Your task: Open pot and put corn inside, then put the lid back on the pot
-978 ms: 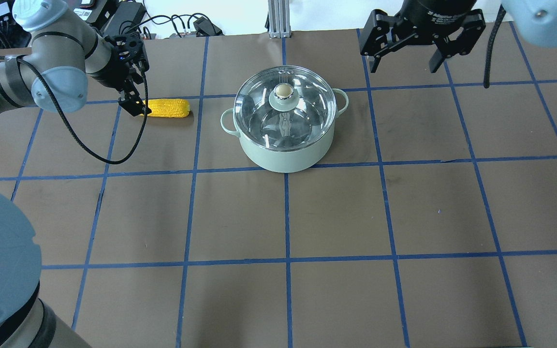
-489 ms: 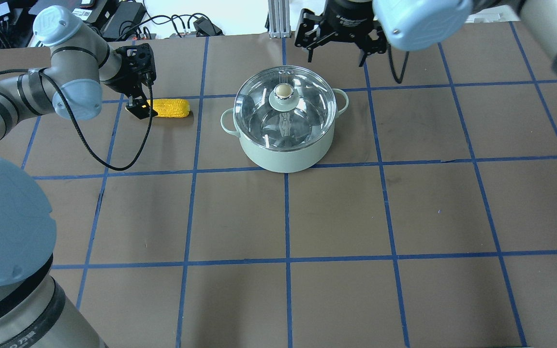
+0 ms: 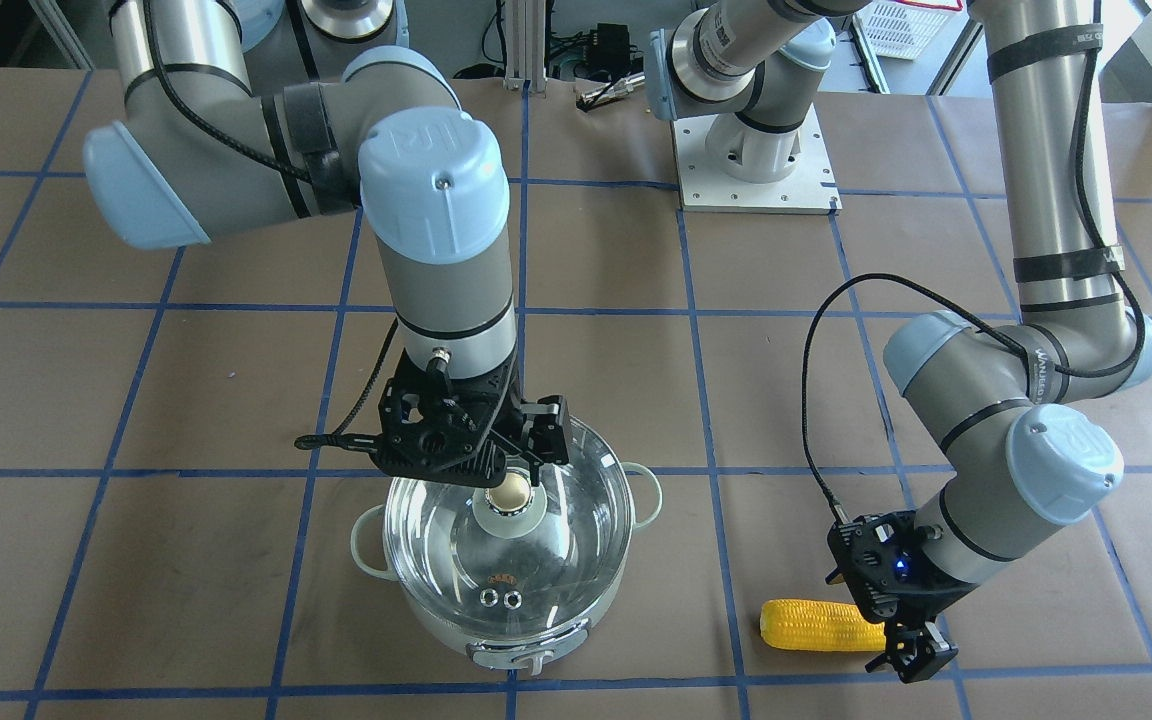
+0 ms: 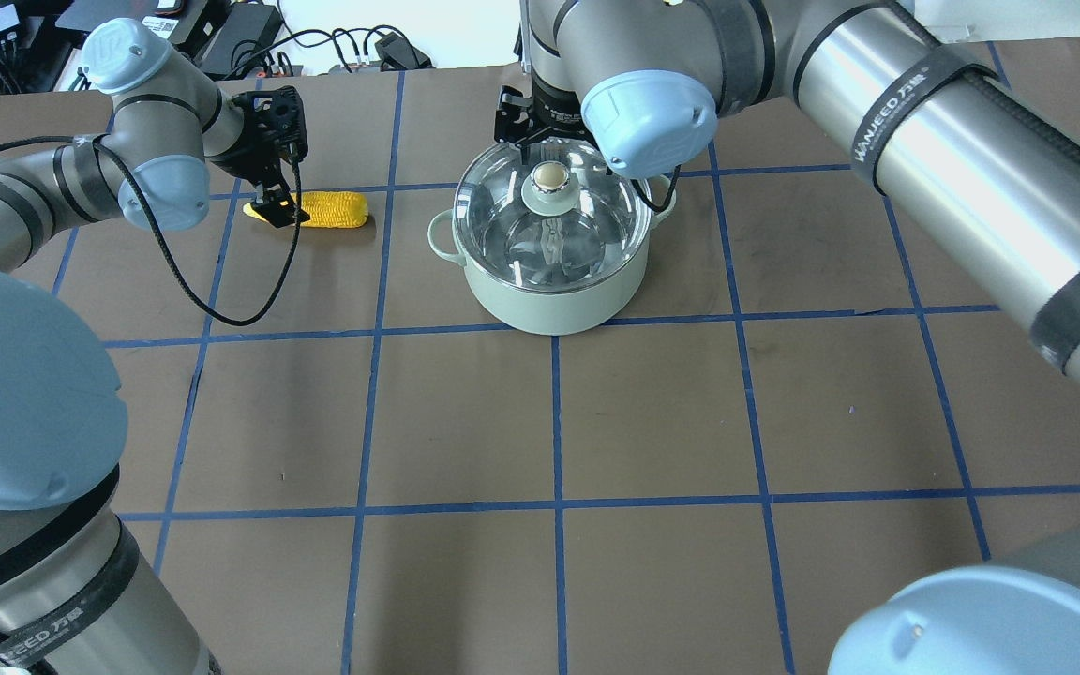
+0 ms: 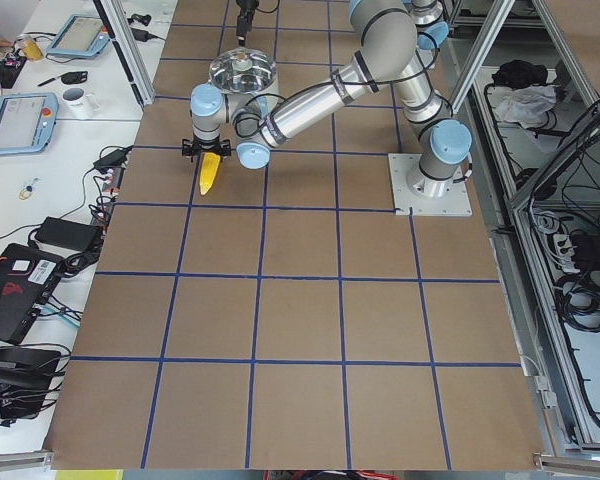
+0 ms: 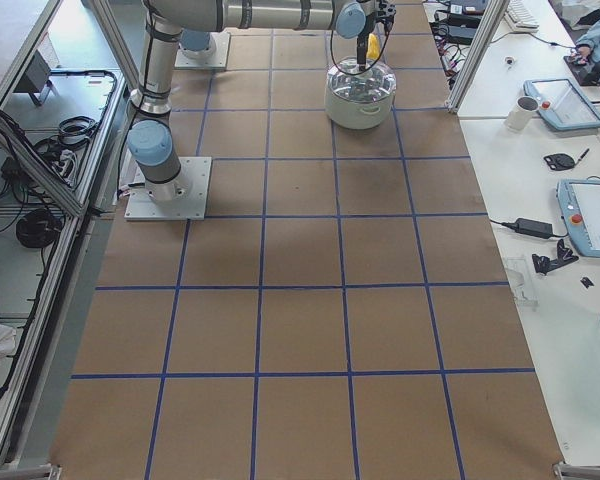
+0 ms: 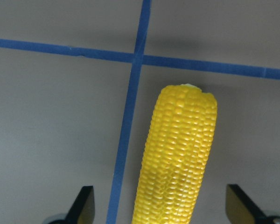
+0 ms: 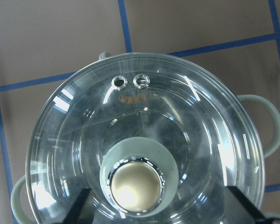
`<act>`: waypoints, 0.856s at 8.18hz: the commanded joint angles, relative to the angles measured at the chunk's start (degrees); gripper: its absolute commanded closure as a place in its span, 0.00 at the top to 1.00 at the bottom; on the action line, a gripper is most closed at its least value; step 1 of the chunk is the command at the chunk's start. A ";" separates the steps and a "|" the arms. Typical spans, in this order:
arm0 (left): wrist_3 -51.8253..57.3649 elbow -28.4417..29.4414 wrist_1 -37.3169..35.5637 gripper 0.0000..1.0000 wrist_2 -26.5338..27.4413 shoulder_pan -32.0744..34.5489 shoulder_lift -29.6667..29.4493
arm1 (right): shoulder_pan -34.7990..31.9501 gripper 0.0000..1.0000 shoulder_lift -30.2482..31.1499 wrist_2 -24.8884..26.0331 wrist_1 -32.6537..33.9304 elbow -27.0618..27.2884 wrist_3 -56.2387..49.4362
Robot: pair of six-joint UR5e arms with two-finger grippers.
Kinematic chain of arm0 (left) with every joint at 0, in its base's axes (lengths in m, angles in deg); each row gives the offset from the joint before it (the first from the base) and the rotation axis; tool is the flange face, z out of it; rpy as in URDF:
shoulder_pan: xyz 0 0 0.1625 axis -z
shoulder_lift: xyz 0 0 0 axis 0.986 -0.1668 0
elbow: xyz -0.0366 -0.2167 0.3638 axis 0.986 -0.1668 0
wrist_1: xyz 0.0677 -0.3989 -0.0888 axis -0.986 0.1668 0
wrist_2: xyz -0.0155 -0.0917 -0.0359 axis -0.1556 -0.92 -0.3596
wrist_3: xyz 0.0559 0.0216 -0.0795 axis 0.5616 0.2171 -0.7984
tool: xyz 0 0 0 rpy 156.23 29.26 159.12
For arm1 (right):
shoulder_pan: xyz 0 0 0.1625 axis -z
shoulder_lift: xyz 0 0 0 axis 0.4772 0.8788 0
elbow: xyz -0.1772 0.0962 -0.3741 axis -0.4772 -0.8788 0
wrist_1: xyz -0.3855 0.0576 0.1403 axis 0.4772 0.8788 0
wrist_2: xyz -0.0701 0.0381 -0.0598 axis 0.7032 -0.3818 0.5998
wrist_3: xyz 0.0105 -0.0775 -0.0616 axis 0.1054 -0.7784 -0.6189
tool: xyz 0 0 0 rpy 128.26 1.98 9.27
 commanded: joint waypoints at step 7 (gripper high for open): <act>0.16 0.53 -0.05 1.00 0.69 -0.02 -3.58 | -0.67 0.74 -3.98 0.20 4.56 0.31 0.20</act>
